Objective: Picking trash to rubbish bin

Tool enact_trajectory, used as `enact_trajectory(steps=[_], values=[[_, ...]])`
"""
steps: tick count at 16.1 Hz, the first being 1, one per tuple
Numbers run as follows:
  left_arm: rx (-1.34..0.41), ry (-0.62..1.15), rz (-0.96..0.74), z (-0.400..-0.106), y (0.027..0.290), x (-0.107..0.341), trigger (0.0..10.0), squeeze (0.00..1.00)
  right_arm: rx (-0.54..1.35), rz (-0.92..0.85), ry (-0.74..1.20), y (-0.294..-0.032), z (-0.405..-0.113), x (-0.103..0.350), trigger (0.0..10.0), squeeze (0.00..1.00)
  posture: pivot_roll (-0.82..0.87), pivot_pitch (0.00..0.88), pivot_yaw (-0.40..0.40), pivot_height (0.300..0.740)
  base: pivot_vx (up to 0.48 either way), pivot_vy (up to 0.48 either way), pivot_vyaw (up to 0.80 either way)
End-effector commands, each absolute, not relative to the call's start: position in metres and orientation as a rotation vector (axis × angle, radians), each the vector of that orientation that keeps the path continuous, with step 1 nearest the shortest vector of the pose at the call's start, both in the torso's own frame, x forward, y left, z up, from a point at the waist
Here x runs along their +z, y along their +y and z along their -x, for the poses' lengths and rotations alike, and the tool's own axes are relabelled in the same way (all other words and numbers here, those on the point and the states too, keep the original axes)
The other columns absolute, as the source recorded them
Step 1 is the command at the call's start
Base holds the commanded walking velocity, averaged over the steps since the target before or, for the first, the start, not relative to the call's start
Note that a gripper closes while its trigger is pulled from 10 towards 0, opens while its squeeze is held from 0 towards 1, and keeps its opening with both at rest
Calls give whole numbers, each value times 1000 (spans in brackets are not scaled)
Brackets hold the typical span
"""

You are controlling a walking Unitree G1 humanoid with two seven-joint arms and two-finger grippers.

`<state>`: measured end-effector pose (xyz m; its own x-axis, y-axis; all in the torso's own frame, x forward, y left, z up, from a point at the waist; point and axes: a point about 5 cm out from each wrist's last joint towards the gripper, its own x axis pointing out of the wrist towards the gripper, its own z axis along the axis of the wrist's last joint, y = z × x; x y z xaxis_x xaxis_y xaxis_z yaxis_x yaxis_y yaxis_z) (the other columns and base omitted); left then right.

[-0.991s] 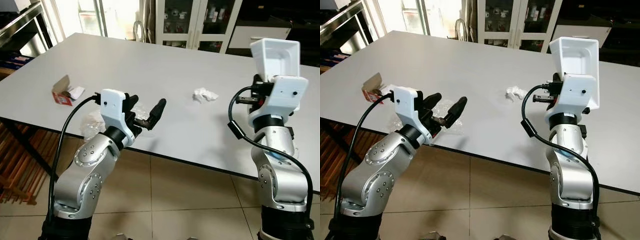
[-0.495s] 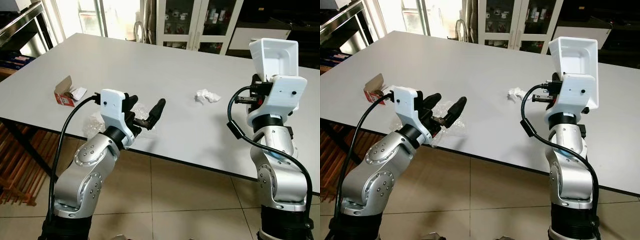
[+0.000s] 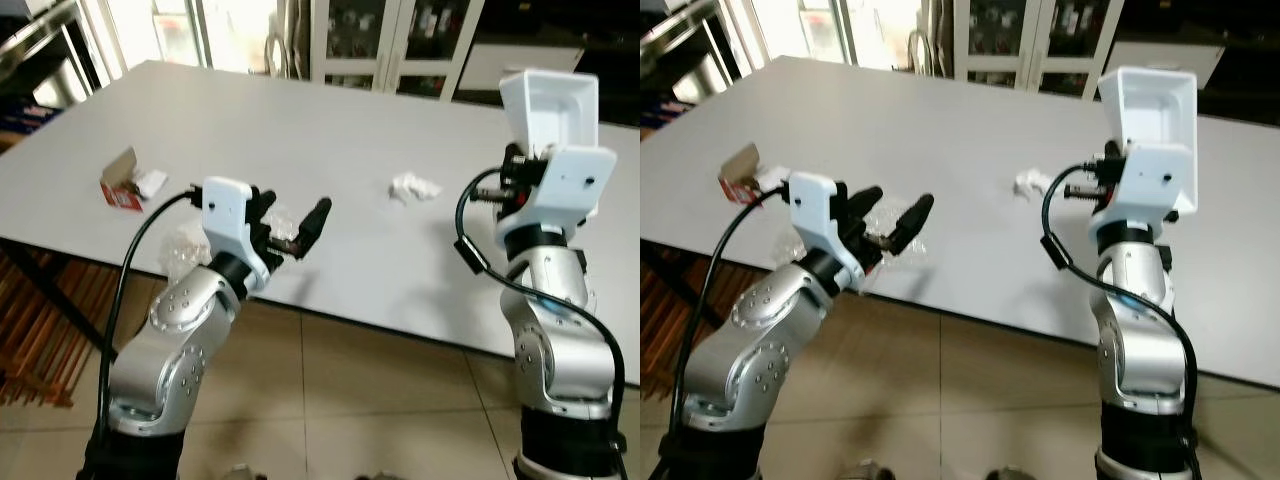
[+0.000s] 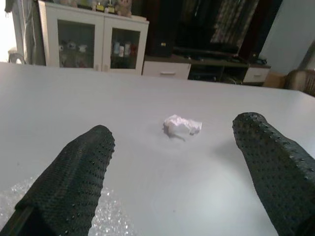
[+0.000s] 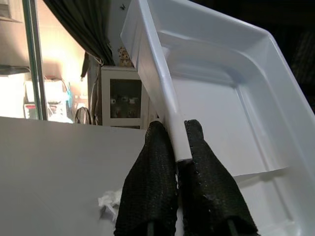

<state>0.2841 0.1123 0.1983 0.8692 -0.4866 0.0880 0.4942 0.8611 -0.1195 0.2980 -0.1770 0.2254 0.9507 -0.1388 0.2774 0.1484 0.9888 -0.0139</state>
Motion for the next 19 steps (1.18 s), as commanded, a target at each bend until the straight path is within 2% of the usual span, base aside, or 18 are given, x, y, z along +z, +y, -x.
enact_trajectory(steps=[1, 16, 19], values=[[-515, -54, 132, -285, 113, 198, 10000, 0, -155, 23, -275, -179, -298, 226, 10000, 0, 31, 66, -19, 740, -412, 0, 0], [-515, -56, 123, -286, 113, 198, 10000, 0, -164, 19, -276, -180, -299, 227, 10000, 0, 25, 65, -19, 740, -406, 0, 0], [-511, -54, 119, -287, 115, 198, 10000, 0, -166, 14, -275, -179, -299, 227, 10000, 0, 30, 64, -15, 740, 0, 0, 0]])
